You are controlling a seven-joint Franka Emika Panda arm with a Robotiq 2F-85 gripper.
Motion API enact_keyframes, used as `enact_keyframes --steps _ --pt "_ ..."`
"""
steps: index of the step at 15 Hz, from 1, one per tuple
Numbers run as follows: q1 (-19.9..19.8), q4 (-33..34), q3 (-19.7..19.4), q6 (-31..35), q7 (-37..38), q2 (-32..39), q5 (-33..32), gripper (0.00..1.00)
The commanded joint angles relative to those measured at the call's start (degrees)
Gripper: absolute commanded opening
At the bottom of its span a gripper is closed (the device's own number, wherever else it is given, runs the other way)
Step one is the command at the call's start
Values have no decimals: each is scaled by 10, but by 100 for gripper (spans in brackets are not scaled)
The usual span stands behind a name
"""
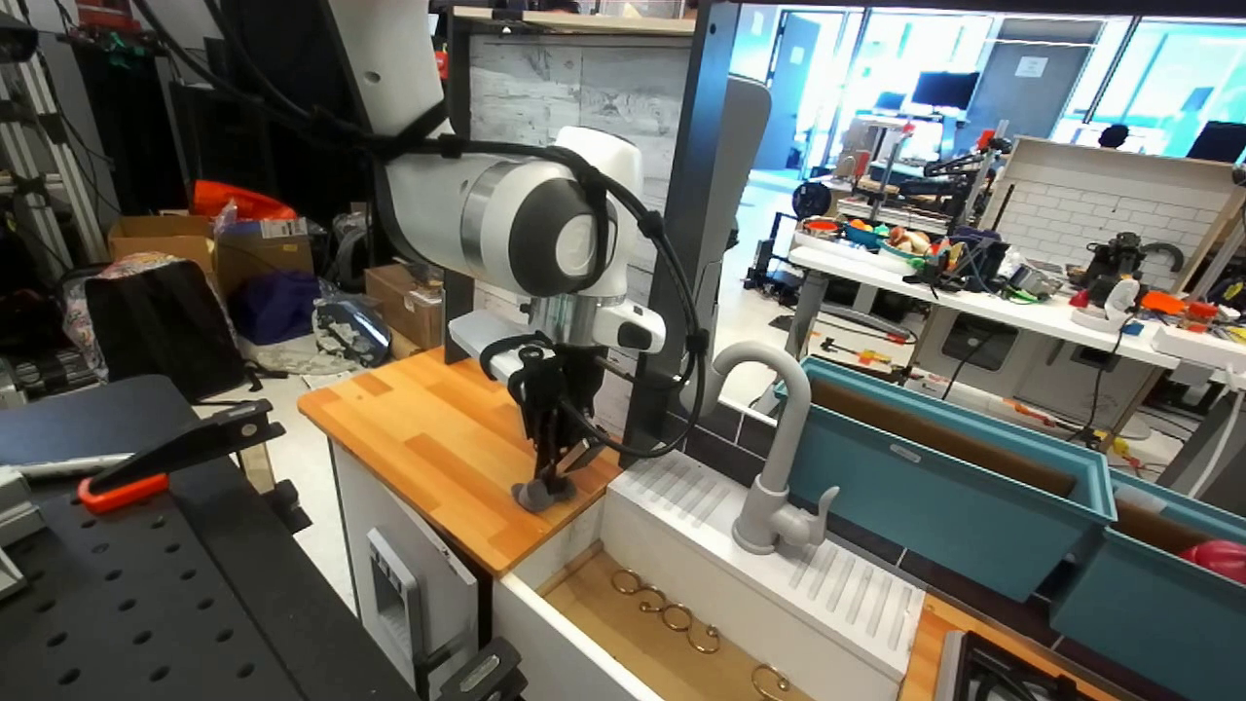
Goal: Move the stuffed animal to the edge next to the sink
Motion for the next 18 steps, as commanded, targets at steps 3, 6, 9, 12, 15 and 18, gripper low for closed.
enact_keyframes --steps 3,6,9,12,15,18 --pt "16 -11 4 -6 -14 -11 -1 65" --pt "38 -36 -2 -14 0 -35 -5 88" --pt "66 -84 -12 -24 27 -79 -7 100" --pt "95 -135 -13 -42 52 -137 -10 100" --pt "118 -164 -12 -80 88 -188 -15 100" --pt "111 -146 1 -80 90 -174 -14 100"
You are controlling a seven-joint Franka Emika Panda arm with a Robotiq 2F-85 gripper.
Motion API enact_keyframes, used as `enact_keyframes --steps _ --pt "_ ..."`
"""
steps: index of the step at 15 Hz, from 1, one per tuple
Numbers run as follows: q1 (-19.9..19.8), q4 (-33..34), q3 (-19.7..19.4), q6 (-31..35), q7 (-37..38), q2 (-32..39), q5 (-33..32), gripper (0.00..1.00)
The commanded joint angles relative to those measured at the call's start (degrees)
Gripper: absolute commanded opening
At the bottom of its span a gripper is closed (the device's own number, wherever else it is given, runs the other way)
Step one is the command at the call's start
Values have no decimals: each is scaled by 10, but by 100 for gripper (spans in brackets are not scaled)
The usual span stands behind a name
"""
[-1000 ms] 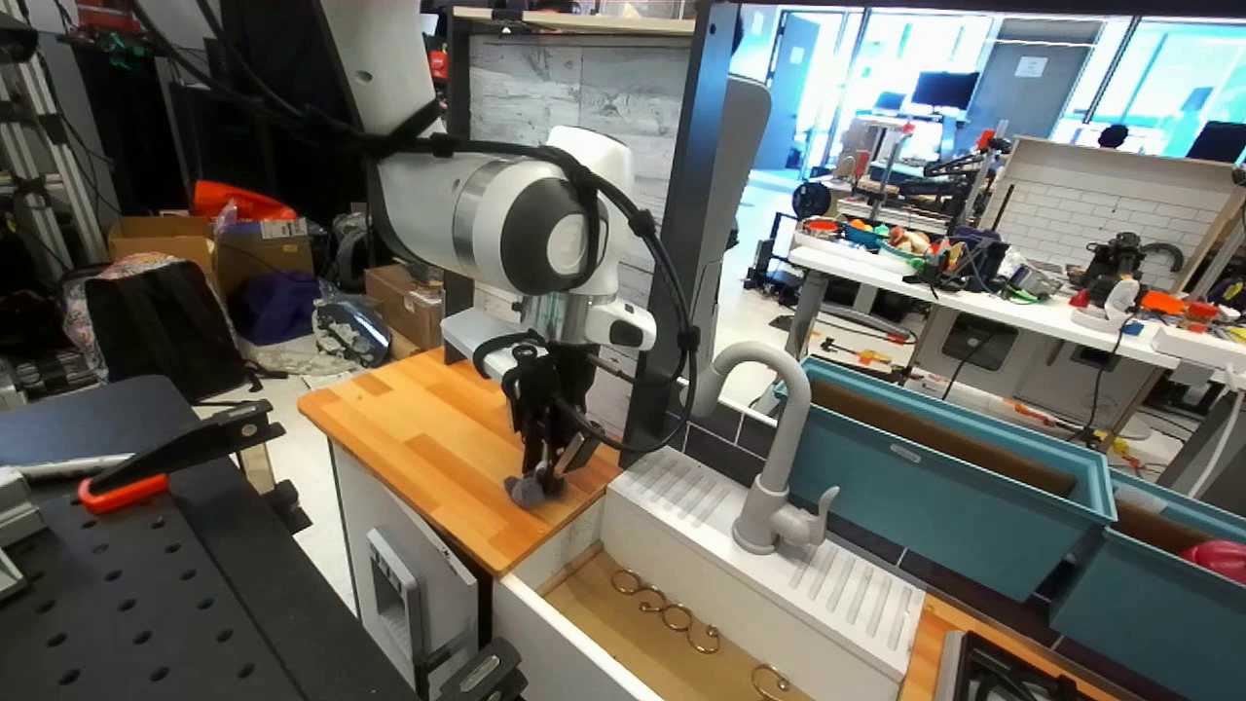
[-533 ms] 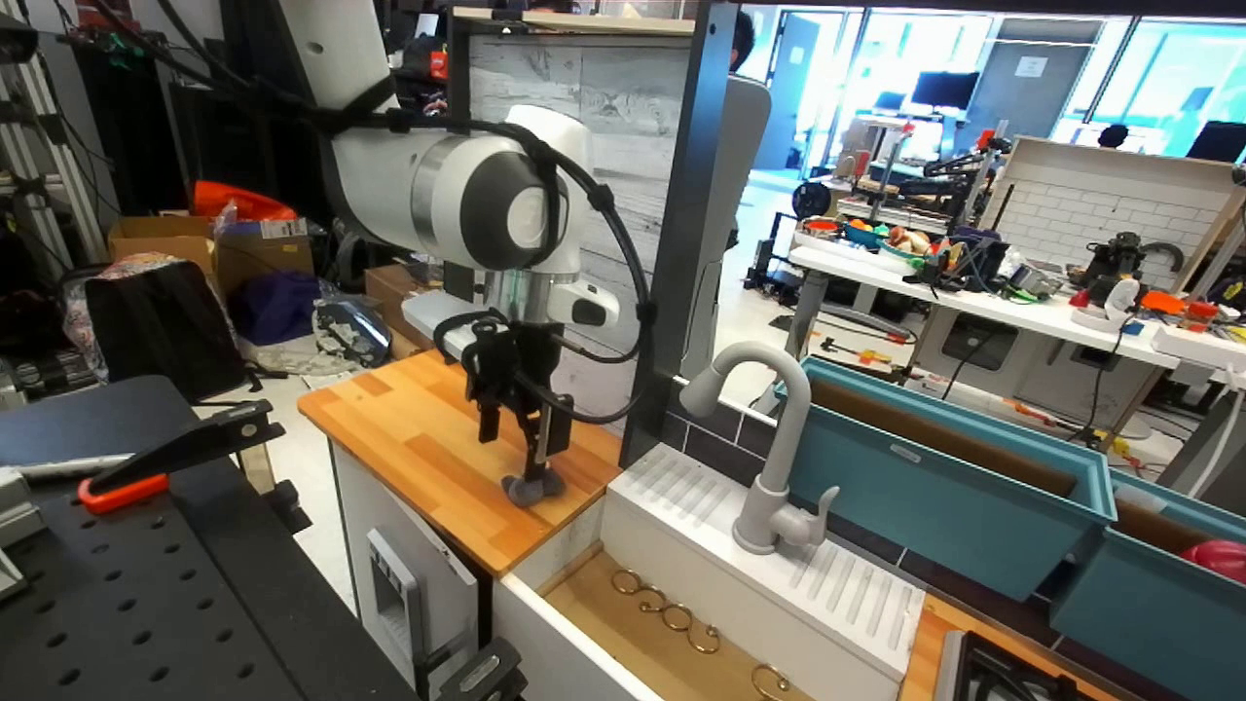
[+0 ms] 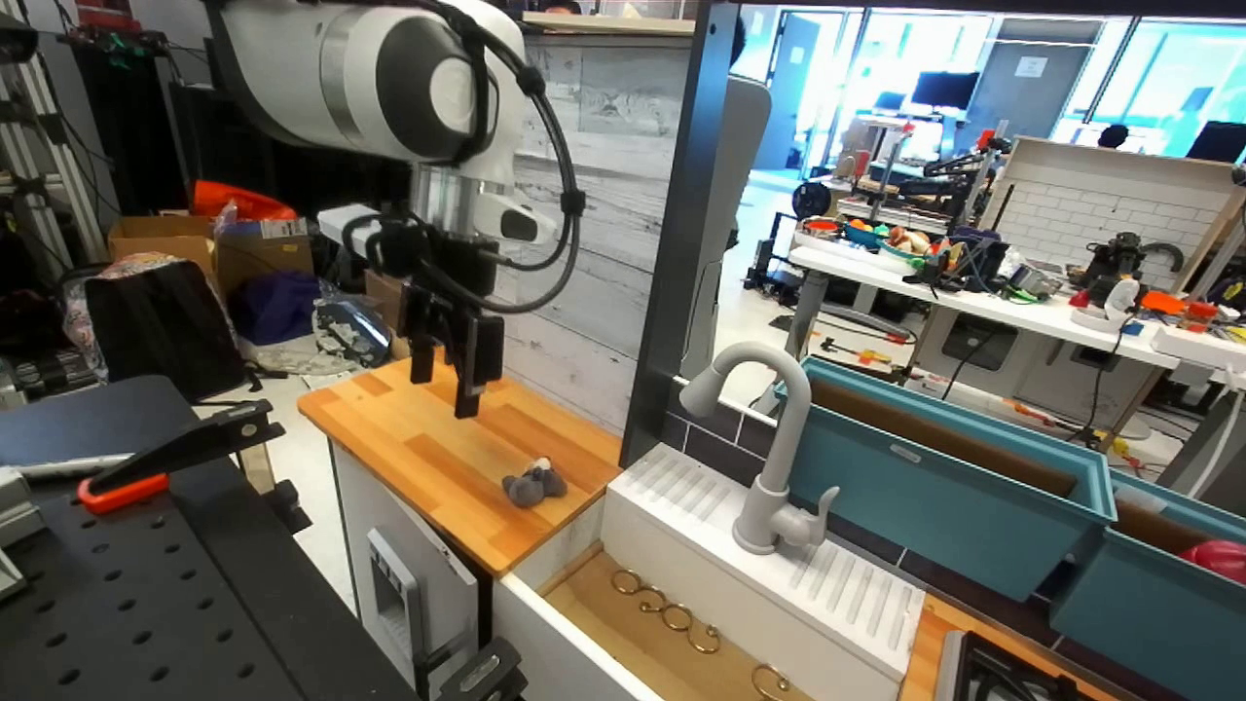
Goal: Move the stuffed animal to the edge next to the sink
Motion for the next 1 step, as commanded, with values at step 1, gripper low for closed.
enact_keyframes --steps 1 --pt "-4 -6 8 -7 13 -13 -10 100"
